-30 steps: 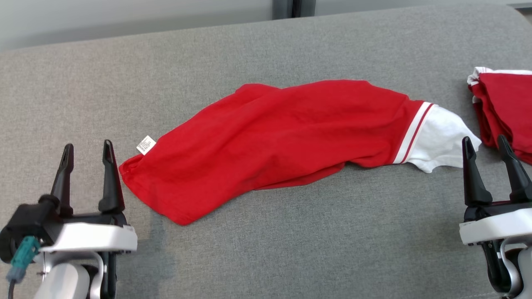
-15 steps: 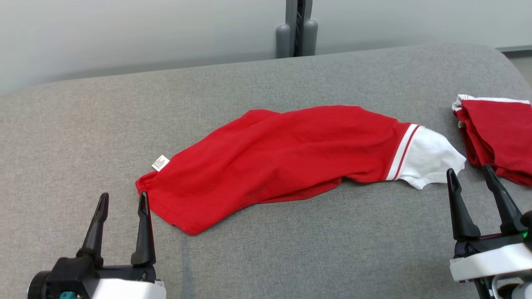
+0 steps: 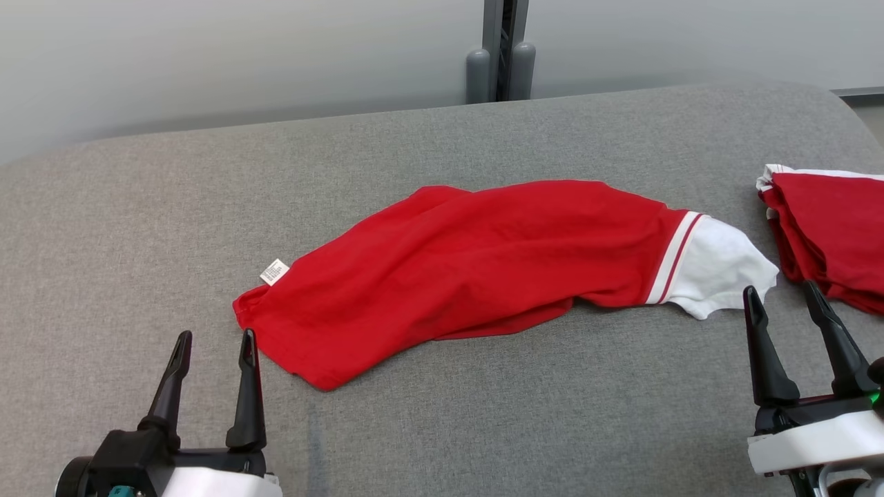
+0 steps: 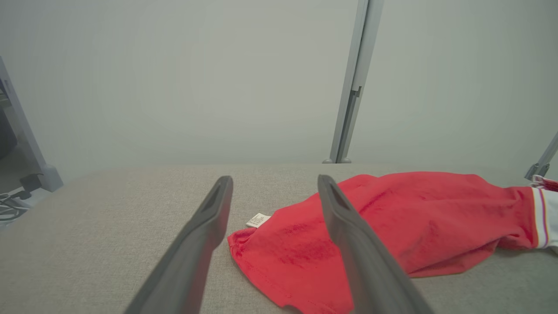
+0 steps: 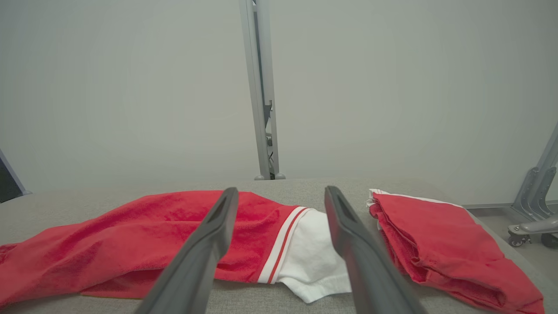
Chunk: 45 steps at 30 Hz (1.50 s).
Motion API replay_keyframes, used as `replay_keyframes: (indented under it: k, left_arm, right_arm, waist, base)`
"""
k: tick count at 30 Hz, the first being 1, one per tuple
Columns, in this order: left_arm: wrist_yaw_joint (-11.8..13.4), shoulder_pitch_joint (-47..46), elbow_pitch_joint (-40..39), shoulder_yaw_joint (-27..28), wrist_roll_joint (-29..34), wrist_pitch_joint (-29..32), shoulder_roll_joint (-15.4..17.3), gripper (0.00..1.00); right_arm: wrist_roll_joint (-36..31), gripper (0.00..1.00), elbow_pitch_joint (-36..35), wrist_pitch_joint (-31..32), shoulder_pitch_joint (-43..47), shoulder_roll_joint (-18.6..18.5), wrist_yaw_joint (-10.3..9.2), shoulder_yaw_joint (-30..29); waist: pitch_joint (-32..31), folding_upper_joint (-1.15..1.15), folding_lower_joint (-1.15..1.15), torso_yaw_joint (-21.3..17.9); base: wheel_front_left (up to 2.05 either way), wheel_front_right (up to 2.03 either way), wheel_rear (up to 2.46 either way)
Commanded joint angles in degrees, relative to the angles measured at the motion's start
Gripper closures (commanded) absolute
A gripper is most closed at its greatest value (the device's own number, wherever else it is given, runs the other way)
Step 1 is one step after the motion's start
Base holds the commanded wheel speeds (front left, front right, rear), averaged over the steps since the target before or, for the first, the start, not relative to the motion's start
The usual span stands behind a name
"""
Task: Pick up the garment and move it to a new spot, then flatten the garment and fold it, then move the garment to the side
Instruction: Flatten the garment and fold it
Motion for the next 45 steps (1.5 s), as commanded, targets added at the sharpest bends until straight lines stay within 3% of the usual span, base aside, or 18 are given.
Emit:
replay_keyframes:
  k: [1, 7, 12, 18, 27, 28, 29, 34, 38, 45]
  left_arm:
    - [0.0, -1.0, 0.0, 0.0, 0.1, -0.1, 0.4, 0.0]
    - [-1.9, -5.3, -0.2, -1.5, 1.1, 0.2, 1.0, 0.0]
    - [-6.4, -11.8, 2.0, -6.8, 2.4, 3.8, 0.9, 0.0]
    - [-12.2, -16.2, 10.2, -13.5, 2.5, 8.8, 0.0, 0.0]
    - [-13.3, -20.3, 22.2, -15.0, 2.6, 11.1, -0.5, 0.0]
    - [-13.5, -20.8, 22.9, -14.9, 2.5, 11.0, -0.3, 0.53]
    - [-13.7, -21.4, 23.5, -14.9, 2.8, 11.0, 0.1, 1.0]
    - [-15.1, -22.9, 24.5, -14.7, 2.1, 10.9, 0.8, 1.0]
    - [-17.6, -23.5, 22.2, -14.7, 0.1, 12.7, 2.1, 1.0]
    - [-20.9, -20.6, 6.4, -15.7, -3.3, 23.1, 8.3, 1.0]
  right_arm:
    - [0.3, 0.0, -0.4, 0.2, 0.1, -0.1, -0.02, -0.2]
    - [0.5, 0.0, -0.9, 0.3, -0.7, 0.0, -0.02, -0.7]
    - [0.6, 0.0, -1.4, 0.5, -2.1, -0.2, -0.02, -0.1]
    - [1.0, 0.0, -0.6, -0.2, -3.7, -0.2, -0.02, 0.8]
    - [1.3, 0.0, 0.8, -1.7, -5.5, -0.1, -0.02, 1.1]
    - [1.4, 0.0, 1.0, -1.8, -5.6, -0.1, -0.02, 1.0]
    - [1.4, 0.0, 1.1, -1.9, -5.6, -0.1, -0.02, 1.0]
    - [1.5, 0.0, 1.6, -2.3, -6.0, 0.0, -0.02, 0.7]
    - [1.6, 0.0, 2.0, -2.5, -5.7, 0.0, -0.02, 0.5]
    - [1.7, 0.0, 2.0, -2.0, -4.2, 0.1, -0.02, -0.8]
  waist:
    - [0.1, 0.0, 0.0, 0.1]
    - [2.1, 0.0, 0.0, 0.7]
    - [5.1, 0.0, 0.0, 0.7]
    - [8.6, 0.0, 0.0, -0.6]
    - [11.5, 0.0, 0.0, -2.4]
    - [11.7, 0.0, 0.0, -2.5]
    - [11.8, 0.0, 0.0, -2.5]
    - [12.1, 0.0, 0.0, -2.4]
    - [11.6, 0.0, 0.0, -2.0]
    - [9.8, 0.0, 0.0, -0.1]
  base:
    - [0.0, 0.0, 0.0]
    - [0.0, 0.0, 0.0]
    - [0.0, 0.0, 0.0]
    - [0.0, 0.0, 0.0]
    - [0.0, 0.0, 0.0]
    - [0.0, 0.0, 0.0]
    - [0.0, 0.0, 0.0]
    - [0.0, 0.0, 0.0]
    - [0.0, 0.0, 0.0]
    - [0.0, 0.0, 0.0]
